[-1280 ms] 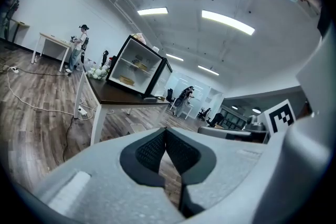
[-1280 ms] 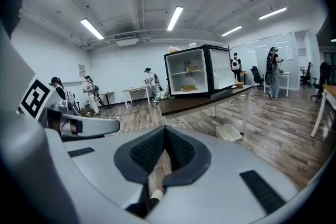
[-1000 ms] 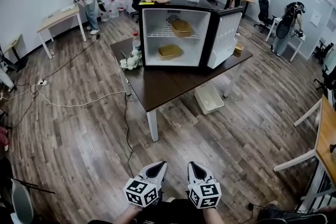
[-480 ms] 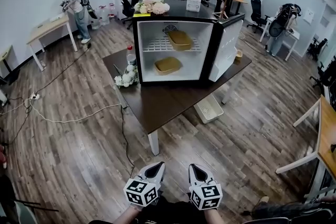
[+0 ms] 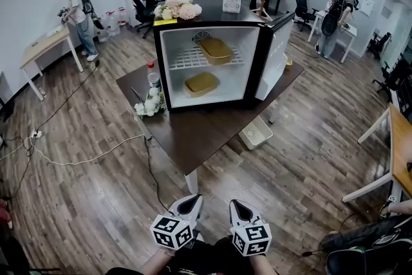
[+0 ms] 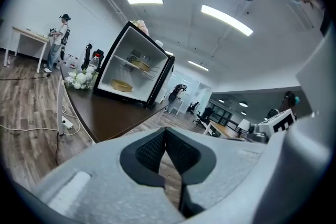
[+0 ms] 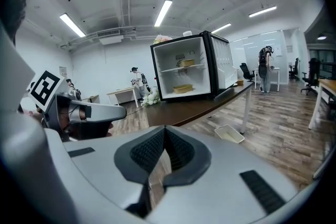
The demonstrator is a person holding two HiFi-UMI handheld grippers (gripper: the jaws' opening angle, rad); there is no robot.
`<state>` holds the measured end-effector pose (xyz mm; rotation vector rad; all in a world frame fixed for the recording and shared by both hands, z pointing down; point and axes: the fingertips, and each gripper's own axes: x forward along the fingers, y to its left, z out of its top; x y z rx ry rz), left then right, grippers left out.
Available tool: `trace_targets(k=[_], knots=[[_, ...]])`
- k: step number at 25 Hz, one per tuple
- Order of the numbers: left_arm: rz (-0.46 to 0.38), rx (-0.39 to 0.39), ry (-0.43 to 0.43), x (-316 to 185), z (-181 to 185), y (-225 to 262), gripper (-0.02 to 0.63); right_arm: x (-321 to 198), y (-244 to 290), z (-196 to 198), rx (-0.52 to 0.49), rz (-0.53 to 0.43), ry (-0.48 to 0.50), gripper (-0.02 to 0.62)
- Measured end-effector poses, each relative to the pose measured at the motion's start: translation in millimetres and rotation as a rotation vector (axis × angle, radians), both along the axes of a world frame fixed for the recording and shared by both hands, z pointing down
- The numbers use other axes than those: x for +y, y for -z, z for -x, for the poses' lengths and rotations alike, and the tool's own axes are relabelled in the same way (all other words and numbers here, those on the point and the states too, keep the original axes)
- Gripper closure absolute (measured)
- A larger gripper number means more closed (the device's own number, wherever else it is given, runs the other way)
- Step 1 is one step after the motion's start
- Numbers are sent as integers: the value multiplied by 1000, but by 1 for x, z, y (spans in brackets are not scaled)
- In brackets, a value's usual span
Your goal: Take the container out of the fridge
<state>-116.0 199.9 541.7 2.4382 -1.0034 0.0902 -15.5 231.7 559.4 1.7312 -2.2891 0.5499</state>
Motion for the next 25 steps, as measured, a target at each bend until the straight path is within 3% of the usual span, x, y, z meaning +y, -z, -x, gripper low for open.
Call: trace_targets(k=[11,19,25], knots=[[29,11,-14,-9,11,-9,597,-13,-6,14,-22,23,-19,588],[36,3,56,-38,20,-19,597,-48,-16,19,-35,27,41,586],[50,2,119,-68,10,-19,597,-87,-12,2,-29,35,85,586]])
